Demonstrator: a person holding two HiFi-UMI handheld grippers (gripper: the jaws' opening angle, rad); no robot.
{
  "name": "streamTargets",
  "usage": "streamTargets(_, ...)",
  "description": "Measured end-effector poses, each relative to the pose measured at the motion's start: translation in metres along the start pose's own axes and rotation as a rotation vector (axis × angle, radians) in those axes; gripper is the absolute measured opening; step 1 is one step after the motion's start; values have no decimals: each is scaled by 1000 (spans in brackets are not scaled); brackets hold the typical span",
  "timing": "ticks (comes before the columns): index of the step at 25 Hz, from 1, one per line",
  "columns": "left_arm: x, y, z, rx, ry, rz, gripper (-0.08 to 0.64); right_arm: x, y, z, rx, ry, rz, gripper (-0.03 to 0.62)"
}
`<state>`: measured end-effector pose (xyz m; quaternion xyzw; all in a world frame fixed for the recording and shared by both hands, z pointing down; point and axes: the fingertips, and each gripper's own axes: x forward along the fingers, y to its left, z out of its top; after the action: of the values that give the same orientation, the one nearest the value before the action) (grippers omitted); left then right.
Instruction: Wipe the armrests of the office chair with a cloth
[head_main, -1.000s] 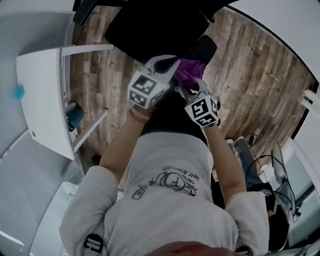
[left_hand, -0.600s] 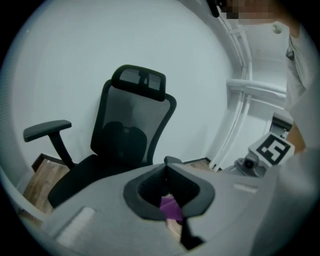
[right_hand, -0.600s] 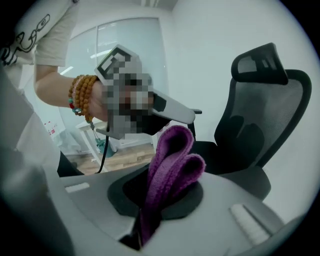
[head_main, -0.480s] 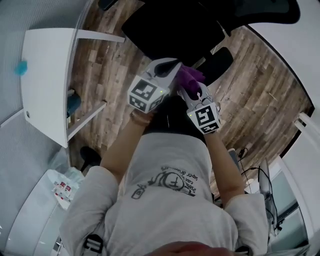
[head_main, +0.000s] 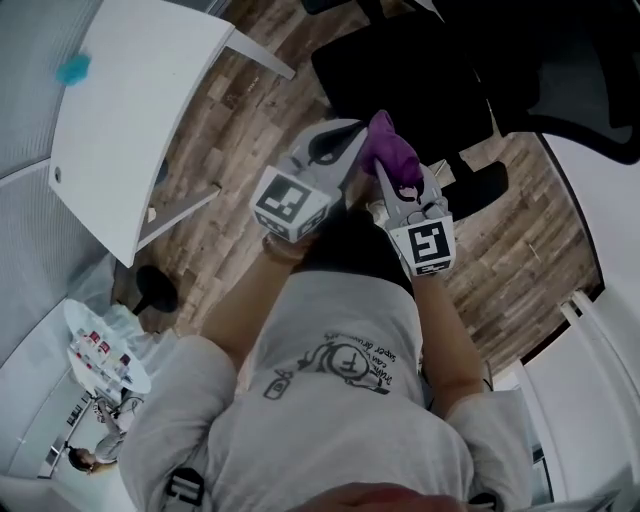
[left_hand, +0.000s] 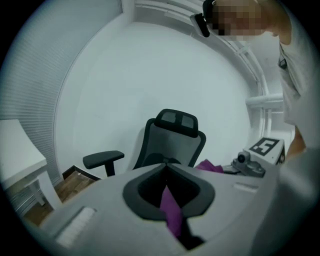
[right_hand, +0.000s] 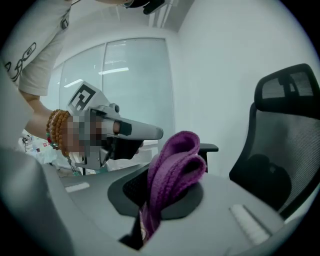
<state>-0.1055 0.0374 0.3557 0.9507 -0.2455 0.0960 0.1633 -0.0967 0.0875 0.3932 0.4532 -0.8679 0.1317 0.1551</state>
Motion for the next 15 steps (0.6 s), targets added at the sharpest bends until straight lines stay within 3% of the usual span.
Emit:
streamTargets(5, -25, 59, 13, -30, -21, 15, 2, 55, 5, 44, 6, -52, -7, 26)
streamTargets(15, -44, 157, 35, -16, -37, 2, 2, 140, -20, 94, 3, -50, -69, 26)
